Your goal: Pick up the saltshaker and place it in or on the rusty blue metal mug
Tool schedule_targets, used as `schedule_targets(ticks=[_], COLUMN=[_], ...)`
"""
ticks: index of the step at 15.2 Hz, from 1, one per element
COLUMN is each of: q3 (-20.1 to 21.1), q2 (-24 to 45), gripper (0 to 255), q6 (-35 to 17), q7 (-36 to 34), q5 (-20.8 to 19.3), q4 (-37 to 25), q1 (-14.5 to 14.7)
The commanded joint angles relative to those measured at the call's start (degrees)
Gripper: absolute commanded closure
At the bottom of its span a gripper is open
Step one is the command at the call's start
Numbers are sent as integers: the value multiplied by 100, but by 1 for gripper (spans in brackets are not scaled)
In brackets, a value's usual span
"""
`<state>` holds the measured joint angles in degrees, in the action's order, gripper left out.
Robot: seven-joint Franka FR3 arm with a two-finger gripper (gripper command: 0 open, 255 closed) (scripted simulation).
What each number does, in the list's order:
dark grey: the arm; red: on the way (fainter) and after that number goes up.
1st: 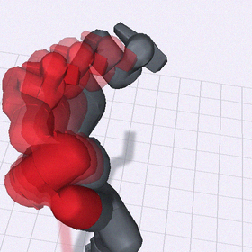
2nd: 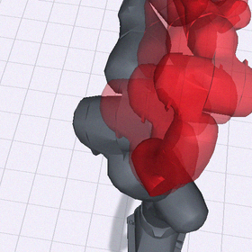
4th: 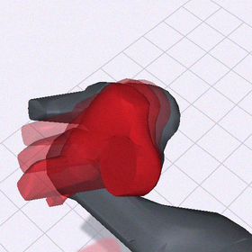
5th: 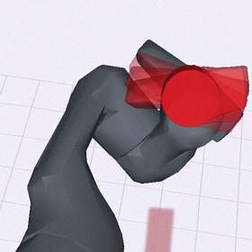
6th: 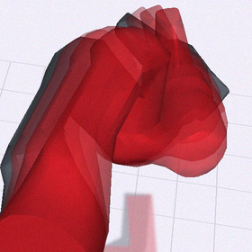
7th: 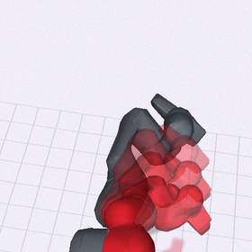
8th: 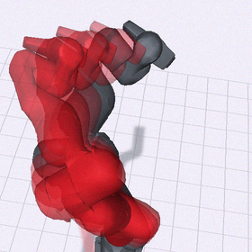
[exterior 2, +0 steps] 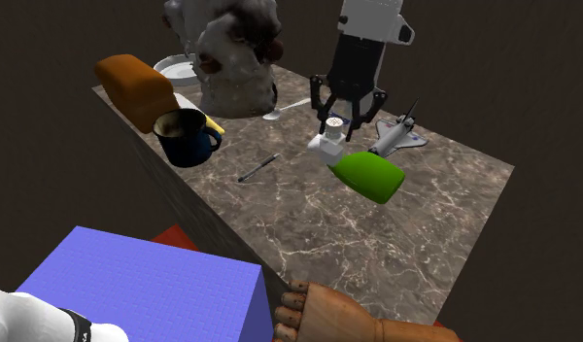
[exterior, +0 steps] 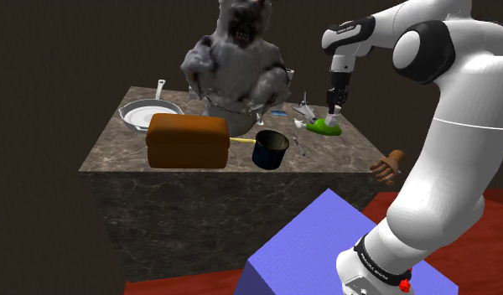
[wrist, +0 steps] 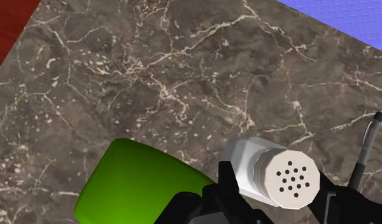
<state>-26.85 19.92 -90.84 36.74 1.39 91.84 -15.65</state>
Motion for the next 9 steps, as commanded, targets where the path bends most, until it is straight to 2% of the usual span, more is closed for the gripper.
schedule_targets(ticks=[1, 9], q3=[-5, -29], q2=[-42, -101], gripper=[255, 255], q6=[129, 719], q7=[-4, 30], q5=[-17, -51], q4=[-87, -627], q1=[7, -13])
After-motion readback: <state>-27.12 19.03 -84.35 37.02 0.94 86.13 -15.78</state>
